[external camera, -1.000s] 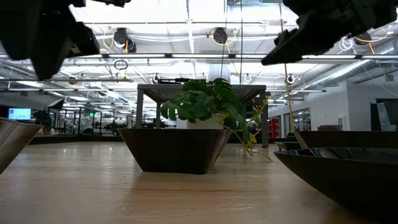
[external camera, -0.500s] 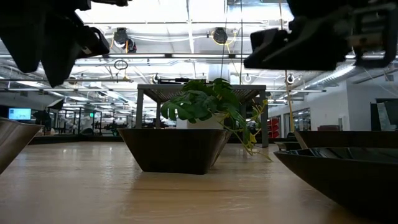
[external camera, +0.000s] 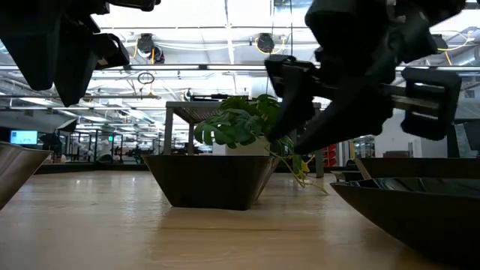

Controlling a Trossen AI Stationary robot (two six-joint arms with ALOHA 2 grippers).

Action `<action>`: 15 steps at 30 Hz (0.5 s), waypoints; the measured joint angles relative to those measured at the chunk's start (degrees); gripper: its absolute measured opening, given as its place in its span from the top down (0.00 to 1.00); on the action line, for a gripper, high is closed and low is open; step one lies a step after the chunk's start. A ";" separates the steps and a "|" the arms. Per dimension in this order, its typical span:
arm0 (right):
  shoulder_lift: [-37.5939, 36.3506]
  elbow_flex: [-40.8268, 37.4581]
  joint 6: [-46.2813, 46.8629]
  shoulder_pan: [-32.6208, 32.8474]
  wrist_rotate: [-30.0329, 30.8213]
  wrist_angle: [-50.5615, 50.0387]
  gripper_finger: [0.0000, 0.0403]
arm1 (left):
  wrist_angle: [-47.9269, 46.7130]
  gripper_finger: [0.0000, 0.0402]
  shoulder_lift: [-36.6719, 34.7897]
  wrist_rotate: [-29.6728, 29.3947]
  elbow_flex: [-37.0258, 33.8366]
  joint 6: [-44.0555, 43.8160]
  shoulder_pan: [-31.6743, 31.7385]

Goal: Pick & Place Mini shaped plates
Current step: Put the black distorted square shaped plate on the shelf

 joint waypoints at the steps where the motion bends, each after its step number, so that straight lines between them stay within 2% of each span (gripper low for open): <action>1: 0.78 1.22 -1.34 0.11 -0.01 -0.76 0.65 | -0.02 0.60 0.00 0.00 0.00 0.21 0.00; 9: 5.92 6.81 -10.91 1.50 -0.09 -3.72 0.65 | -0.19 0.60 0.00 0.02 0.01 1.09 0.00; 15: 8.40 8.45 -12.50 2.76 -0.20 -4.07 0.65 | -0.64 0.60 0.00 0.02 0.02 1.09 0.00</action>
